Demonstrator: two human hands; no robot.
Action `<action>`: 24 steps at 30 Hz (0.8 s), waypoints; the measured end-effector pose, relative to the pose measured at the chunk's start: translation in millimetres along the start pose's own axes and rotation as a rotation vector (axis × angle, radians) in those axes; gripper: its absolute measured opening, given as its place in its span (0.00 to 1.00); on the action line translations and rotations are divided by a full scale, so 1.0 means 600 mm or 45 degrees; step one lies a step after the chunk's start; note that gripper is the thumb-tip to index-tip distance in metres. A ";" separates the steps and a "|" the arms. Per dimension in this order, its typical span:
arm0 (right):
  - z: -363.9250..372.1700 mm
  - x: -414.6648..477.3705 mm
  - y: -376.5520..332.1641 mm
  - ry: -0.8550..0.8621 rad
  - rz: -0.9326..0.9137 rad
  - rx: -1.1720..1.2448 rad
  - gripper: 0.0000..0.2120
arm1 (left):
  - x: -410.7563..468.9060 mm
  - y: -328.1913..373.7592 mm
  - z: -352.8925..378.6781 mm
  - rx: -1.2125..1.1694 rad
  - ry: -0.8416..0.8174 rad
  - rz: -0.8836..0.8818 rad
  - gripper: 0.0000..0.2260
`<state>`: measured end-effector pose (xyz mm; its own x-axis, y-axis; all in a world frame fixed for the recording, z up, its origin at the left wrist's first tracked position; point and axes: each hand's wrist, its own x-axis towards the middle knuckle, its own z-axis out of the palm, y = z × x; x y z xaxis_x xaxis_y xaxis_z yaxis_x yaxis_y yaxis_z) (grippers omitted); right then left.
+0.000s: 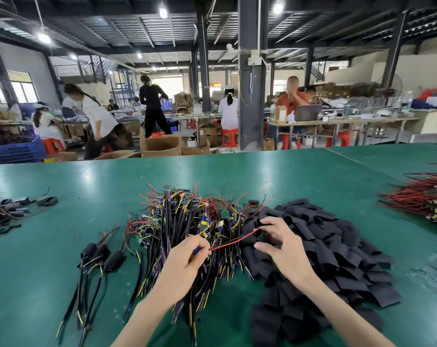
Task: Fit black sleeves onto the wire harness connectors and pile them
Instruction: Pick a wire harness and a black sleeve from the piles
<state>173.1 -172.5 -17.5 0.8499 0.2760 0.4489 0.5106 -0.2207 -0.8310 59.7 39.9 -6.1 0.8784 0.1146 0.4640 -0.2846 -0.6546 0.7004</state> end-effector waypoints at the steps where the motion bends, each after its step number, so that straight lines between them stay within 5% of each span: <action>1: 0.000 0.000 -0.001 0.005 0.004 0.028 0.24 | 0.000 0.000 0.000 -0.008 -0.010 -0.005 0.07; 11: 0.000 0.001 -0.005 -0.001 -0.007 0.162 0.24 | 0.002 -0.017 0.001 0.185 -0.020 0.062 0.07; 24: -0.001 0.003 0.003 0.025 0.031 0.107 0.25 | -0.001 0.005 0.000 0.289 0.287 0.360 0.10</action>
<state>175.7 -173.0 -18.1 0.8650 0.2525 0.4336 0.4773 -0.1474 -0.8663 58.5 38.2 -4.1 0.6649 0.0505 0.7452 -0.3884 -0.8288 0.4028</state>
